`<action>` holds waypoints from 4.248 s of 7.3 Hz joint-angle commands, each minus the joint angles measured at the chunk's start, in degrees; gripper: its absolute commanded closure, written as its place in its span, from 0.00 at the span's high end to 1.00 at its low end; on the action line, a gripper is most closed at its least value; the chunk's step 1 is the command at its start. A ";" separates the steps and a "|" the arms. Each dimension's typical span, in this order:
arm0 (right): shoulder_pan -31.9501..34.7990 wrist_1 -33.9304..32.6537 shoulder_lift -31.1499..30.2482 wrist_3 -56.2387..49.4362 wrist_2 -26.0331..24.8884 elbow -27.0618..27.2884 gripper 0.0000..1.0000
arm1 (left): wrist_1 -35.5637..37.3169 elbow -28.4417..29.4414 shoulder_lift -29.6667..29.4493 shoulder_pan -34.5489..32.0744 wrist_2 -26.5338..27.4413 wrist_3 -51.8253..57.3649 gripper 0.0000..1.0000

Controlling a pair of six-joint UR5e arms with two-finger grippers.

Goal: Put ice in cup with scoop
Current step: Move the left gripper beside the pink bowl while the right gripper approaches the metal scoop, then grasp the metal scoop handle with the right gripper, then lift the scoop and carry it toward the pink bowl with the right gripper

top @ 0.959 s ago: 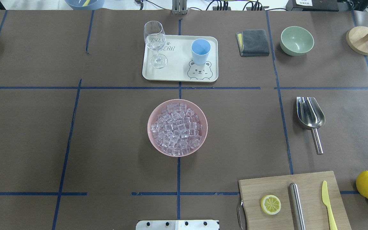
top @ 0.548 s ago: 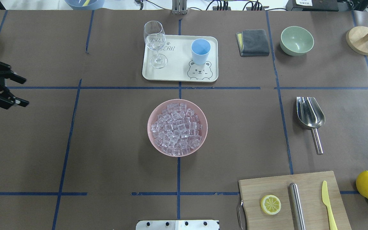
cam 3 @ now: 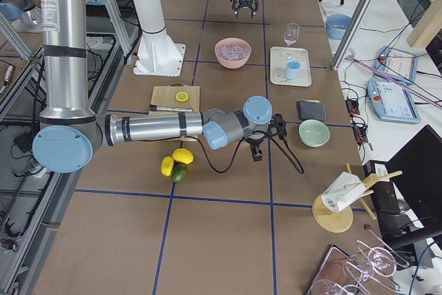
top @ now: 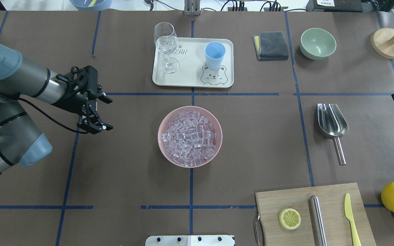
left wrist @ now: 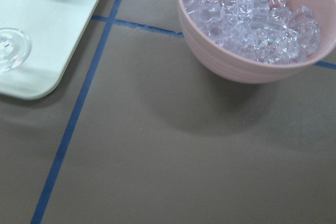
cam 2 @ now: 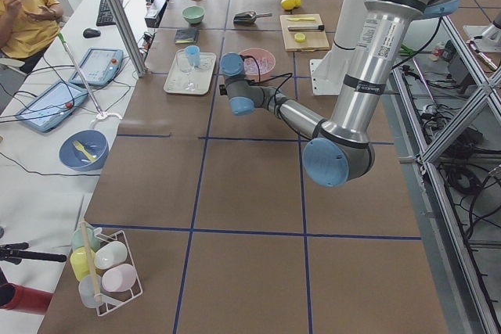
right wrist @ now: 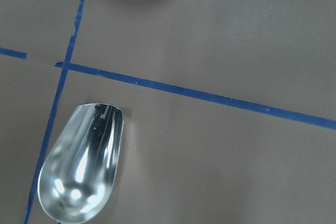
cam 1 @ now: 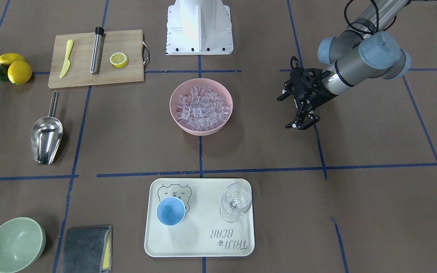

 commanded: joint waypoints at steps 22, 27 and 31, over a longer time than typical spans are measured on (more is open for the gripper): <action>-42.39 12.58 -11.33 48.14 -38.52 14.55 0.30 | -5.02 3.59 -4.38 11.37 15.88 -1.76 1.00; -40.65 11.97 -12.29 39.71 -37.47 19.97 0.00 | -5.02 2.89 -4.29 11.37 15.97 -2.20 1.00; -34.38 11.70 -8.28 25.84 -21.74 24.75 0.00 | -5.02 3.06 -4.29 11.37 16.23 -2.38 1.00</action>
